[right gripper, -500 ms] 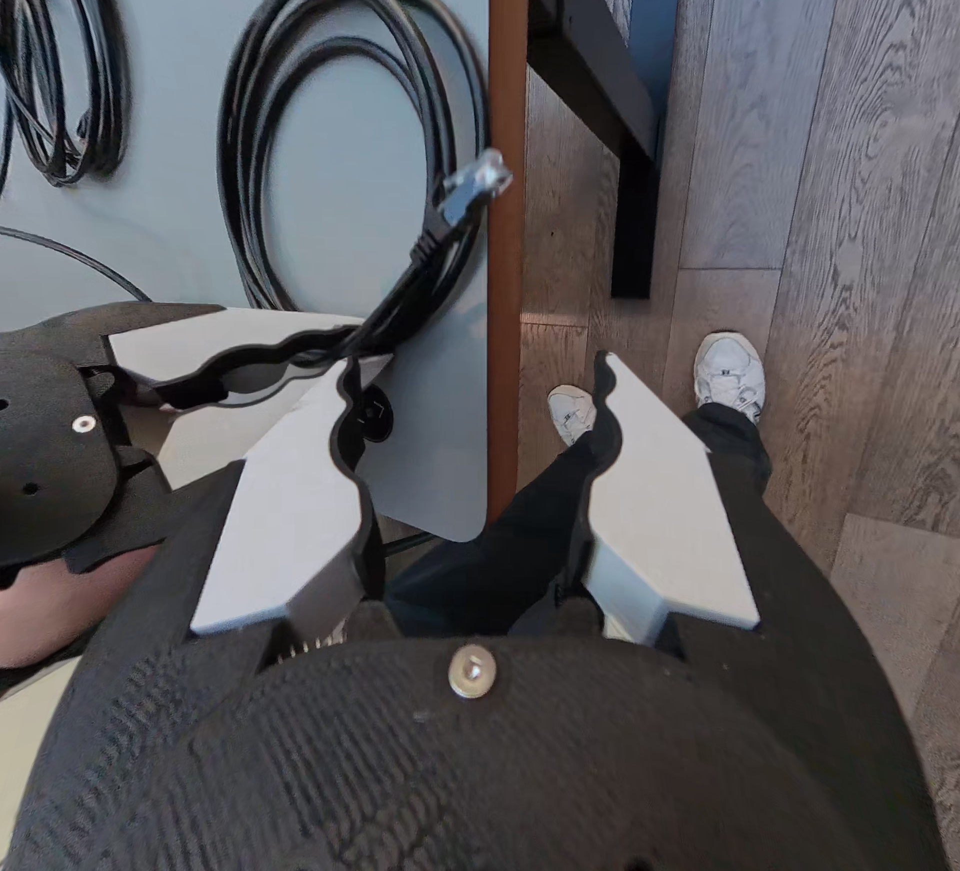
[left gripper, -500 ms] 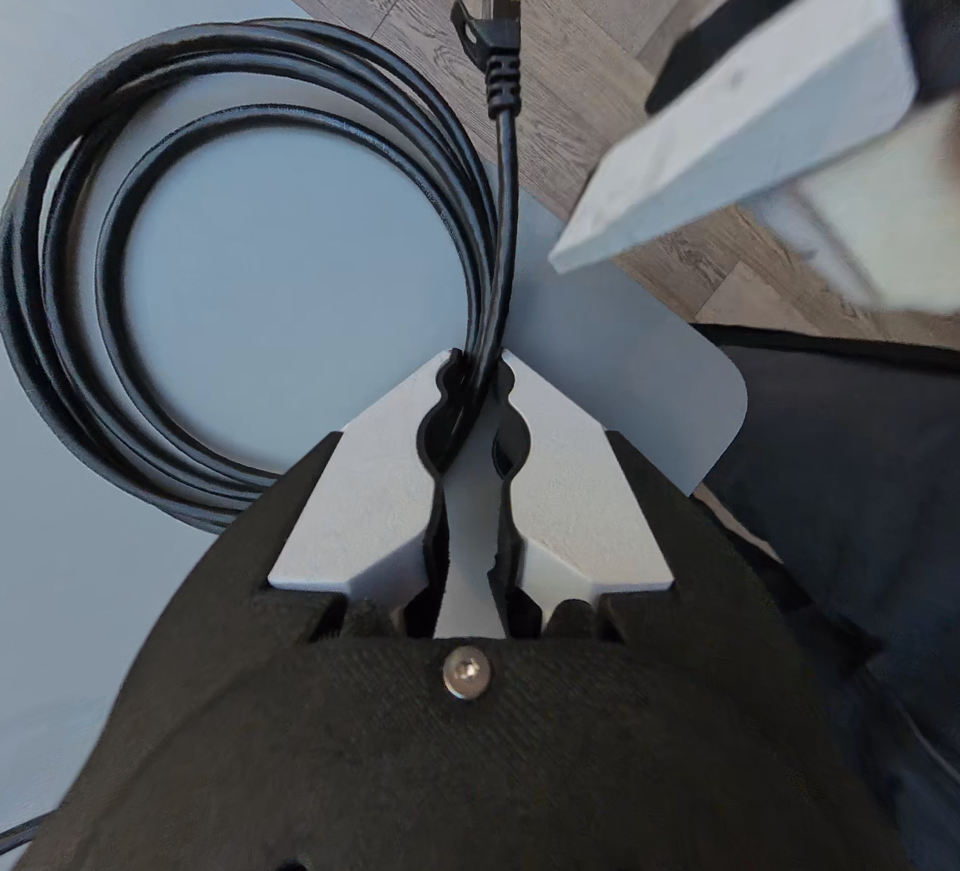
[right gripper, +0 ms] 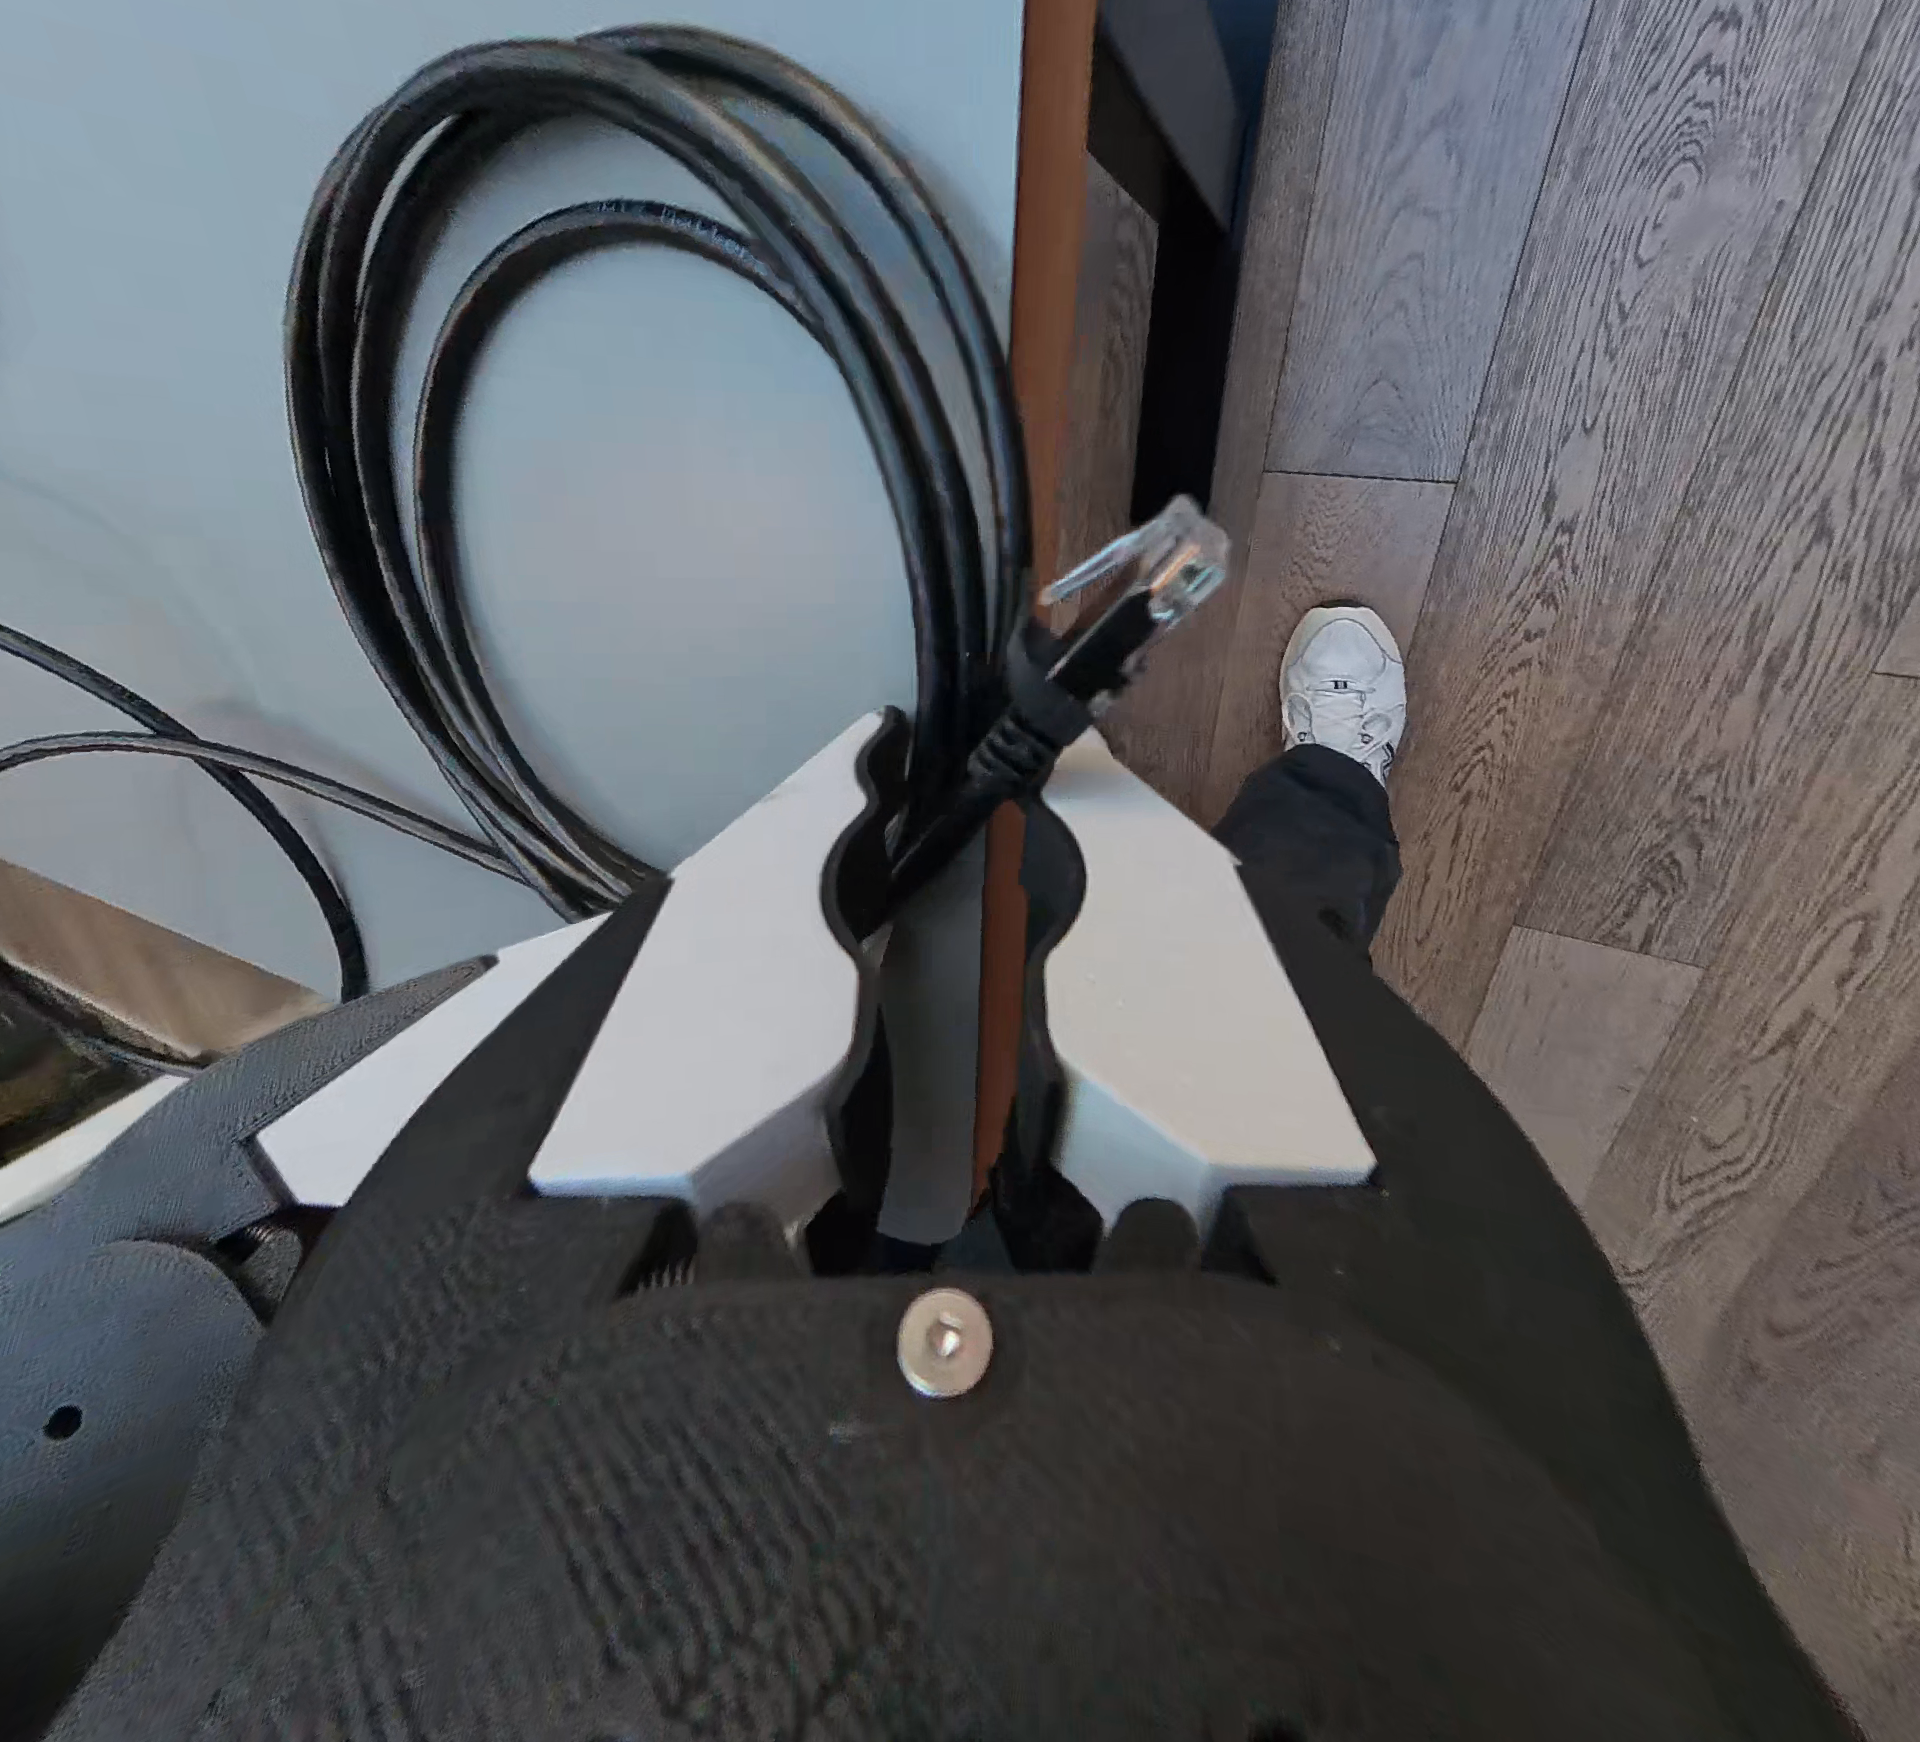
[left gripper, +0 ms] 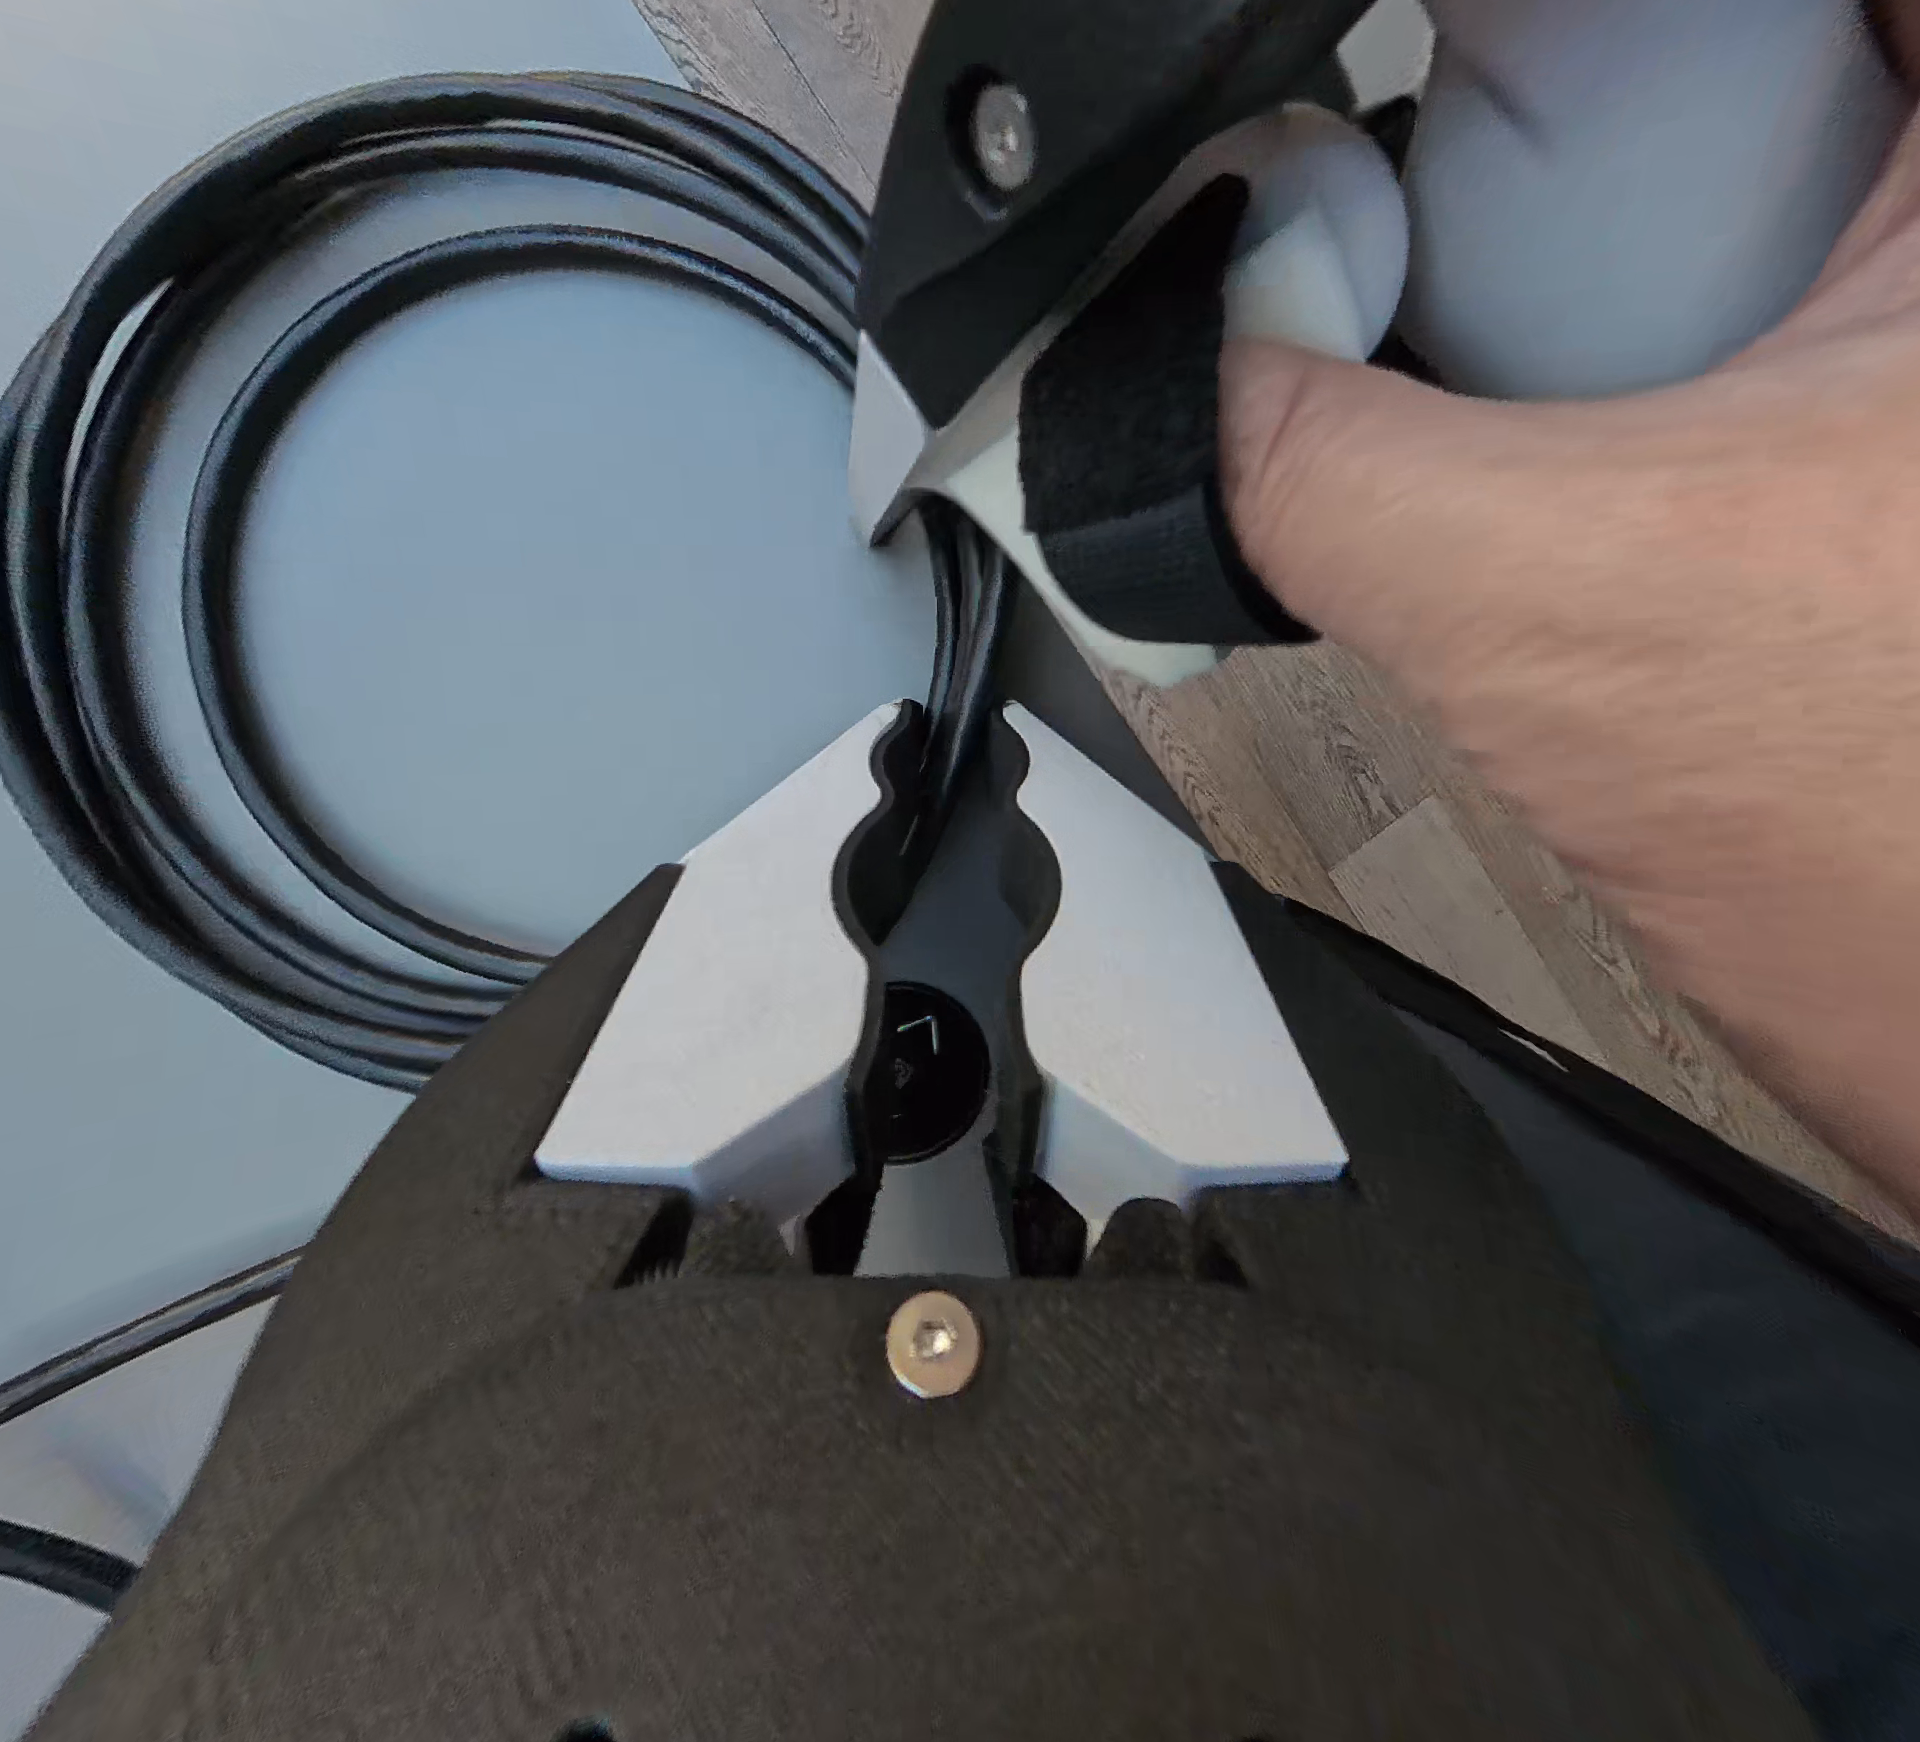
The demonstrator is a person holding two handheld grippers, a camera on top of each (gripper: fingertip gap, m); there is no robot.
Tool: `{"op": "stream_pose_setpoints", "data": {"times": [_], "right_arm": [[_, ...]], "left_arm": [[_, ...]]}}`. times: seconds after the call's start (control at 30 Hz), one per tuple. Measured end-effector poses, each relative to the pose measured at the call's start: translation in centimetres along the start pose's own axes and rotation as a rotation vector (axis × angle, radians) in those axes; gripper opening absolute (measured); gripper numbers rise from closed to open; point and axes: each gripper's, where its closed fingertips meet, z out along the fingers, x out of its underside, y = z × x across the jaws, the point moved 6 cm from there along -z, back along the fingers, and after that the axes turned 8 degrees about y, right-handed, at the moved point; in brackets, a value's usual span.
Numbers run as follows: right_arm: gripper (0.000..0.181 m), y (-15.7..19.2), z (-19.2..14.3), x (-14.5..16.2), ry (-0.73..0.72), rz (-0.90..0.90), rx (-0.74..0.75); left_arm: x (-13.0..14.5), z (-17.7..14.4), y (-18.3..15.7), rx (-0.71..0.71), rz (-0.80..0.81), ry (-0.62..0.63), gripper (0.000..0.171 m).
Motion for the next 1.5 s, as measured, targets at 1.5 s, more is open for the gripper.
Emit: {"op": "stream_pose_setpoints", "data": {"times": [1.5], "right_arm": [[0.005,2.7,0.3,-22.0,0.206,-0.677,0.125]], "left_arm": [[13.3,-7.4,8.5,-0.287,0.967,0.415,0.000]]}}
